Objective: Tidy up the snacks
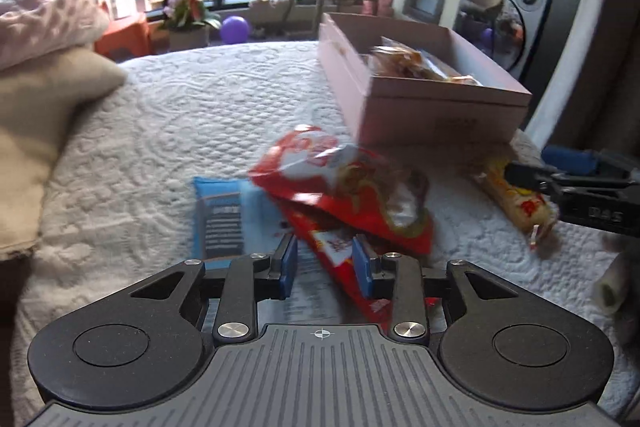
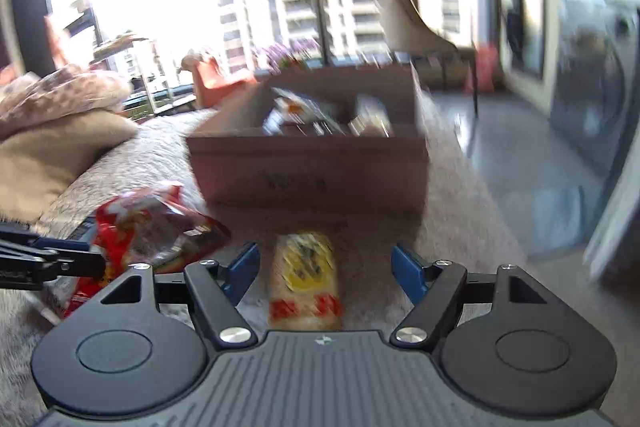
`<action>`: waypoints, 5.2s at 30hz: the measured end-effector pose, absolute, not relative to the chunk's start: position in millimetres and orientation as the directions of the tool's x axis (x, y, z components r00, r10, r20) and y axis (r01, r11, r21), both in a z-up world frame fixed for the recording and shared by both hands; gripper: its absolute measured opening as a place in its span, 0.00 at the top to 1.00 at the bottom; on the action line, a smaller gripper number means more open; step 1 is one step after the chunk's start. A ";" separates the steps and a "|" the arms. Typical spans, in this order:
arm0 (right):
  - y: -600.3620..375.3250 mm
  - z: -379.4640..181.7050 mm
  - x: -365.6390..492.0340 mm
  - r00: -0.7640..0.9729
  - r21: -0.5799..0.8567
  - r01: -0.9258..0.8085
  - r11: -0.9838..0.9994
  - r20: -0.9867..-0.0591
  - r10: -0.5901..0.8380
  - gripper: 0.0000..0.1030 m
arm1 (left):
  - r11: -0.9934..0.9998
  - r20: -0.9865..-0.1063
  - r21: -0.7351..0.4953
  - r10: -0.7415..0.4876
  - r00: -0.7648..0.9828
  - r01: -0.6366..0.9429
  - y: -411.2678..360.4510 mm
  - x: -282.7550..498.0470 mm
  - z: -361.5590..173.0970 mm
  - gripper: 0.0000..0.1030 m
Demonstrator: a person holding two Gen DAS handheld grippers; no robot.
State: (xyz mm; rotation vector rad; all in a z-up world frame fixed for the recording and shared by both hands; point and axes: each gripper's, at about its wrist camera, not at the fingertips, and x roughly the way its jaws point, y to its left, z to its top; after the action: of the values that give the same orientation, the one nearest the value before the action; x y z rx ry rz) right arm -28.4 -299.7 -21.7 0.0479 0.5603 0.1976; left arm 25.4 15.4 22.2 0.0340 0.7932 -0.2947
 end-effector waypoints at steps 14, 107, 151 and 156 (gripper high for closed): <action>-174.6 -4.2 48.2 0.607 0.024 -0.580 0.814 -0.654 0.451 0.28 | 0.988 -0.697 -0.100 -0.155 0.700 0.119 67.9 19.8 23.4 0.68; -259.8 -9.2 -5.7 0.691 -0.014 -0.366 0.931 -0.674 0.261 0.66 | 0.970 -0.718 -0.069 -0.209 0.664 0.231 30.6 16.3 26.5 0.66; -291.5 -39.8 -21.1 0.770 0.022 -0.149 0.989 -0.625 0.130 0.32 | 0.951 -0.720 -0.087 -0.265 0.642 0.295 21.0 15.9 33.7 0.49; -268.9 -10.0 -31.0 0.831 -0.056 -0.272 0.961 -0.516 0.205 0.31 | 0.952 -0.722 -0.047 -0.241 0.648 0.302 12.9 11.5 30.3 0.50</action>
State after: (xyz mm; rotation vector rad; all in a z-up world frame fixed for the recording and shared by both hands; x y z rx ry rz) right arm -31.0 -268.9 -10.0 -0.1291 0.5324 0.2538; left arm 11.5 12.9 30.3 0.0802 0.8088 -0.3090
